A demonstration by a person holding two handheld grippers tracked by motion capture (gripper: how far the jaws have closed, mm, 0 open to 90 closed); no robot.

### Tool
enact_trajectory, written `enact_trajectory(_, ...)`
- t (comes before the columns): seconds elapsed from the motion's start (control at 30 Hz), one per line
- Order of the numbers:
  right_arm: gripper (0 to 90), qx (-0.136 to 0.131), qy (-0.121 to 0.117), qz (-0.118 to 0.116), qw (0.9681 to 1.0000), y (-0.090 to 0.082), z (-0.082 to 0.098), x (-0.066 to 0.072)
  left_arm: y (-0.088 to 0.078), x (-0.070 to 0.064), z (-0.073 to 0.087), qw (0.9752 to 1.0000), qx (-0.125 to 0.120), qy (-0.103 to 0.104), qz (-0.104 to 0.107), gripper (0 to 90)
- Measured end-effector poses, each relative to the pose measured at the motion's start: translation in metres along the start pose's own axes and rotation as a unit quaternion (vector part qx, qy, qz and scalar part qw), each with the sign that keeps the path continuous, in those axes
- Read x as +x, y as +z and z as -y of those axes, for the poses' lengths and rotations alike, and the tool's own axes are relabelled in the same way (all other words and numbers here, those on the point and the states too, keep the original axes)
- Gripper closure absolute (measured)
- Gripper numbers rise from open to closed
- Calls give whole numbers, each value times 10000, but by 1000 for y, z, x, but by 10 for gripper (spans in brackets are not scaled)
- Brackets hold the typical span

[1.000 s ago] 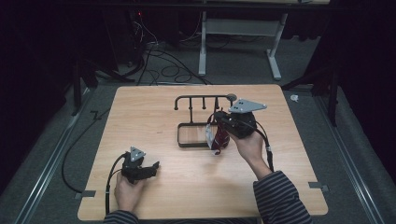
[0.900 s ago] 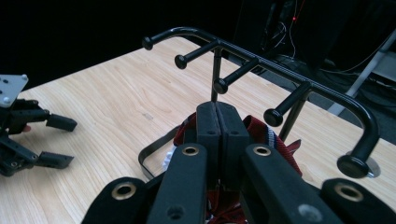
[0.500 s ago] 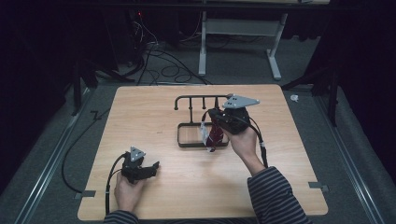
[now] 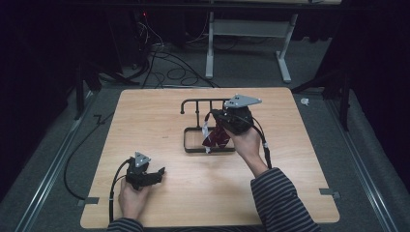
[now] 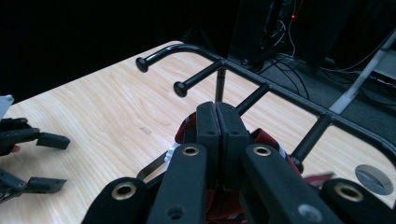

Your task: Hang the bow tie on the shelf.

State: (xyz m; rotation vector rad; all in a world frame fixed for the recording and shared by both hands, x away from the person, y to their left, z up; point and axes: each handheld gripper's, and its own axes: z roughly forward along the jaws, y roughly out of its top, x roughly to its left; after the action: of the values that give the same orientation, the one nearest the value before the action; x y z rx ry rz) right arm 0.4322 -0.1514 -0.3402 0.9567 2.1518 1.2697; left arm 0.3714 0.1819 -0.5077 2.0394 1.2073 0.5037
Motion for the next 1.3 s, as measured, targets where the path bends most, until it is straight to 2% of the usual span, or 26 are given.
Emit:
enact_trajectory(0.3, 900, -48, 130, 133, 9998, 5, -9, -7, 0, 0, 0, 10000, -1, 0, 0, 230)
enact_trajectory(0.4, 900, -36, 217, 150, 9996, 9, -9, -9, 0, 0, 0, 10000, -1, 0, -1, 230)
enact_trajectory(0.63, 900, 43, 259, 240, 9994, 17, -8, -12, 0, 0, 0, 10000, -9, -3, -7, 230)
enact_trajectory(0.97, 900, 105, 374, 486, 9981, 18, -6, -19, 0, 0, 0, 10000, -4, 6, -6, 231)
enact_trajectory(1.3, 900, 169, 396, 559, 9975, 18, -5, -21, 0, 1, 0, 10000, 1, 3, 8, 230)
